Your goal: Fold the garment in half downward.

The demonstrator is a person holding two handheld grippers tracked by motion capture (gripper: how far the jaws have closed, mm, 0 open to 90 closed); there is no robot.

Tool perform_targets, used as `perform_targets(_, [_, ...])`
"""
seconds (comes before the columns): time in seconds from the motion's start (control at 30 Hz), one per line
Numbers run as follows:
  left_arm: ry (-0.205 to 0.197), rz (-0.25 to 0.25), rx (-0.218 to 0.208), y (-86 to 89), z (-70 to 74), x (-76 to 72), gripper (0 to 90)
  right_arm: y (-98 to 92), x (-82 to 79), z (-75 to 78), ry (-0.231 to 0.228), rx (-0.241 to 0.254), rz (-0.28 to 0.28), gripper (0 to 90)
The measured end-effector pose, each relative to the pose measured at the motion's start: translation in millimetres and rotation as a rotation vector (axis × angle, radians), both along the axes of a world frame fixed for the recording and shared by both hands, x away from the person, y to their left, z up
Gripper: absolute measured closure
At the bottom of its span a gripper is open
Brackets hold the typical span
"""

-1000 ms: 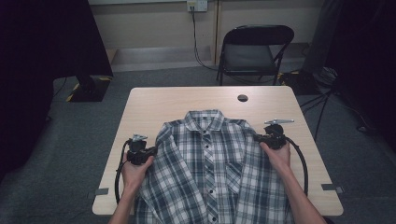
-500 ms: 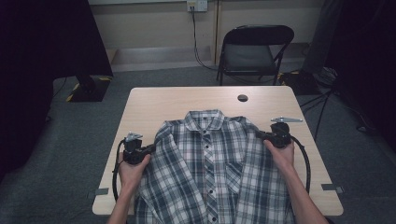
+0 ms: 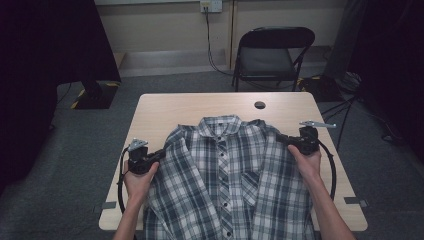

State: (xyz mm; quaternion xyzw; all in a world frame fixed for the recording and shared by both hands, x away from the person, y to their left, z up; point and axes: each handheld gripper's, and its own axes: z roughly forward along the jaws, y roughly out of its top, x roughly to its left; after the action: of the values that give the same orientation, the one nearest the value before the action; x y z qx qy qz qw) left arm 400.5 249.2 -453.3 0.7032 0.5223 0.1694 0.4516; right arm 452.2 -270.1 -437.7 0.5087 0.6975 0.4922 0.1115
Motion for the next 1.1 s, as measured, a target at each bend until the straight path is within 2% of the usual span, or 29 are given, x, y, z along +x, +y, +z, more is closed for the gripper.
perform_targets(0.07, [-0.005, 0.0, 0.002, 0.0, 1.4, 0.1, 86.8, 0.3, -0.4, 2.2, -0.006, -0.011, 0.004, 87.2])
perform_targets(0.13, [-0.01, 0.0, -0.019, 1.5, 4.5, 0.4, 86.8, 0.2, -1.3, 8.3, -0.014, -0.018, 0.013, 87.2])
perform_targets(0.3, [-0.026, -0.003, -0.001, 6.5, 15.1, 1.1, 86.8, -1.1, 1.0, 30.9, -0.045, -0.041, 0.013, 87.2])
perform_targets(0.47, [-0.035, 0.004, -0.034, 14.0, 25.0, 0.7, 86.8, 3.5, 1.0, 41.3, -0.076, -0.054, 0.033, 87.1])
perform_targets(0.6, [-0.049, -0.001, -0.02, 14.4, 33.8, 2.5, 86.8, 5.9, 6.0, 47.2, -0.073, -0.062, 0.03, 87.2])
perform_targets(0.67, [-0.056, -0.008, 0.017, 11.4, 42.1, 5.5, 86.9, 8.4, 9.1, 54.9, -0.086, -0.078, 0.038, 87.2])
perform_targets(0.93, [-0.083, 0.004, -0.006, 10.9, 57.2, 14.5, 86.8, 8.6, 19.7, 65.1, -0.092, -0.087, 0.024, 87.2])
perform_targets(1.0, [-0.091, 0.009, 0.017, 8.2, 59.2, 16.8, 86.9, 7.9, 23.6, 66.4, -0.093, -0.087, 0.02, 87.2])
perform_targets(1.1, [-0.091, 0.008, 0.013, 6.3, 62.3, 22.8, 86.8, 7.4, 29.2, 69.3, -0.092, -0.093, 0.015, 87.2])
